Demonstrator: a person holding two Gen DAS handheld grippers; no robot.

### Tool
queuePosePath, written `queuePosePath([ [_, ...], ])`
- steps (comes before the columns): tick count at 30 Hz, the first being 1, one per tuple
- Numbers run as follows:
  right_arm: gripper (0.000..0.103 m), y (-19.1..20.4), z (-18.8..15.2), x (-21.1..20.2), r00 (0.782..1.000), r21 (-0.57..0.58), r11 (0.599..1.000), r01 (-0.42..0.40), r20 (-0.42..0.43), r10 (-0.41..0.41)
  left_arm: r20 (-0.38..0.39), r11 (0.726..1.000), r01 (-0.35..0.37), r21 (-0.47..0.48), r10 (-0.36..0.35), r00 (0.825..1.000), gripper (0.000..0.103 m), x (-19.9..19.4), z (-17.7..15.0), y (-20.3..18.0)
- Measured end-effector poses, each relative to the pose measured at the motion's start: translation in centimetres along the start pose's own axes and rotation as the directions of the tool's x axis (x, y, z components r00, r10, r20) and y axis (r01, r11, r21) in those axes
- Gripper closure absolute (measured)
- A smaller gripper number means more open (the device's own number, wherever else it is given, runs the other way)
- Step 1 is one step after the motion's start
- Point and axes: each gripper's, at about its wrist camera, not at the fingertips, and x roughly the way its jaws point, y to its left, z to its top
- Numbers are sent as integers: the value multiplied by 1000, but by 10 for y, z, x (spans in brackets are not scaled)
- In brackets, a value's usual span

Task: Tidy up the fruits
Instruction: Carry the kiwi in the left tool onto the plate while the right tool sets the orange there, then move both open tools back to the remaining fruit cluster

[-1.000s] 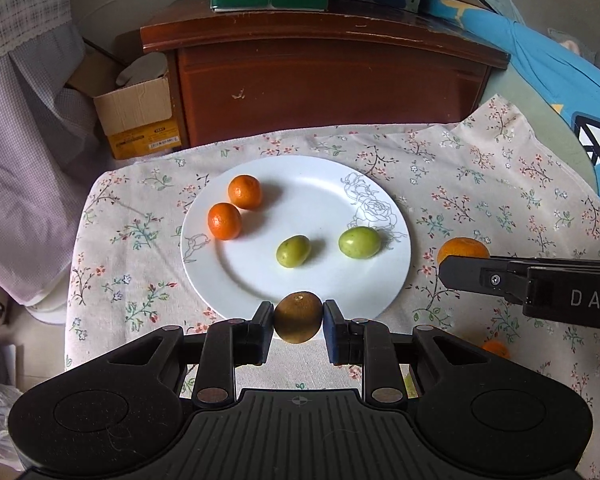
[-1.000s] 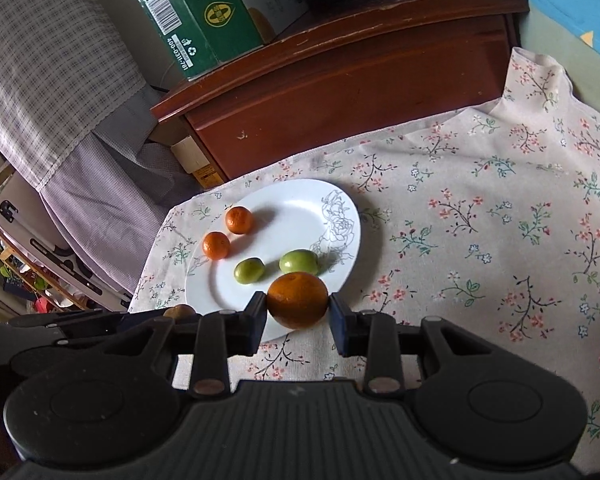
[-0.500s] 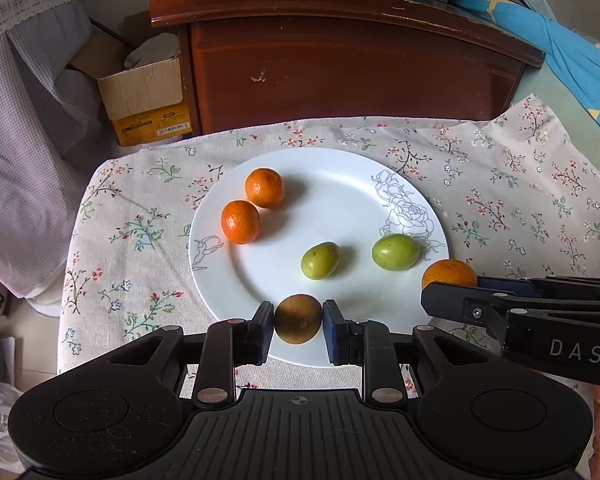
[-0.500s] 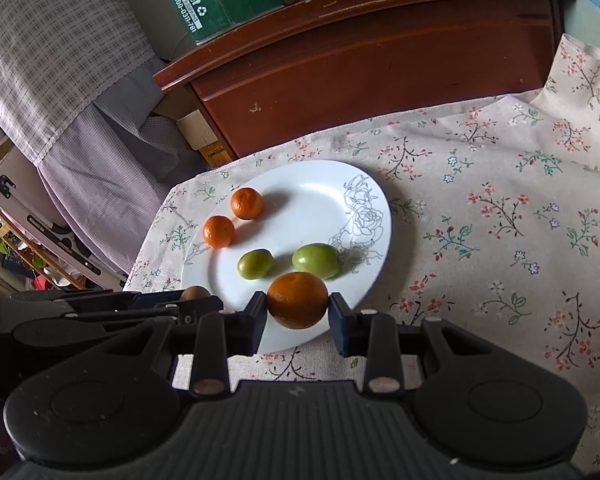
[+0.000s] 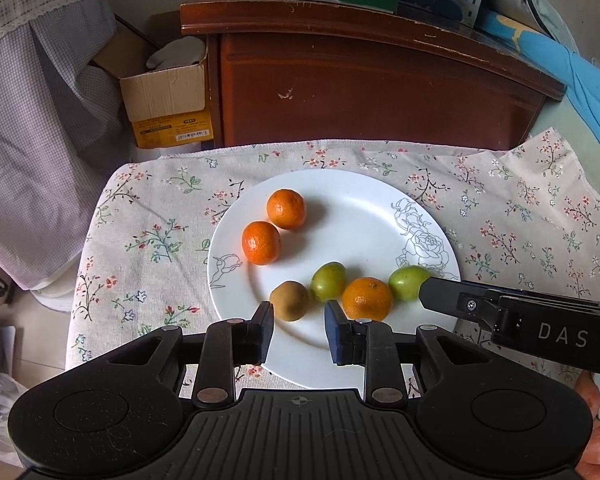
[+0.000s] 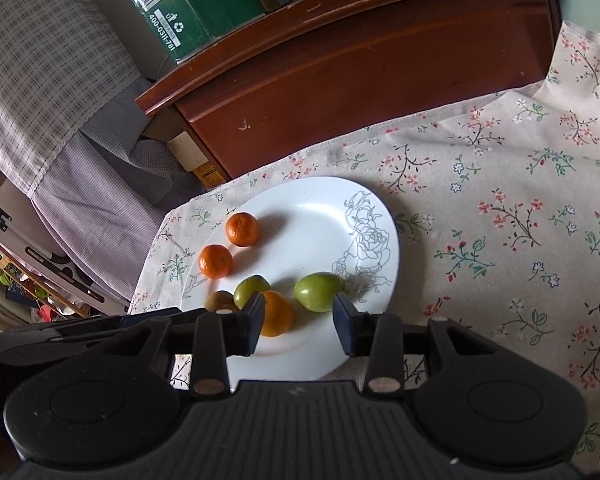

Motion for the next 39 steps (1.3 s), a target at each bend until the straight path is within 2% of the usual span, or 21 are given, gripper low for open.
queuePosePath([
  [2, 64, 0, 1, -3, 1000, -7, 1000, 9, 4, -9, 0, 1000, -4, -1, 4, 1000, 75, -2, 1, -1],
  [6, 60, -1, 1, -7, 1000, -4, 1000, 9, 0, -9, 7, 1000, -21, 4, 21, 1000, 55, -5, 1, -3],
  [18, 60, -5, -12, -35, 999, -27, 999, 47, -15, -47, -7, 998, -47, 48, 48, 999, 53, -20, -12, -10],
  [28, 60, -20, -21, -69, 996, 10, 996, 90, 0, -90, 3, 1000, 24, 0, -24, 1000, 53, -42, -35, -14],
  [35, 60, -33, -38, -95, 989, 1, 989, 148, -5, -148, -8, 996, 63, 58, -63, 998, 53, -51, -55, -32],
  [39, 60, -40, -51, -108, 991, 21, 991, 133, -26, -133, -17, 992, 76, 99, -74, 997, 53, -53, -62, -43],
])
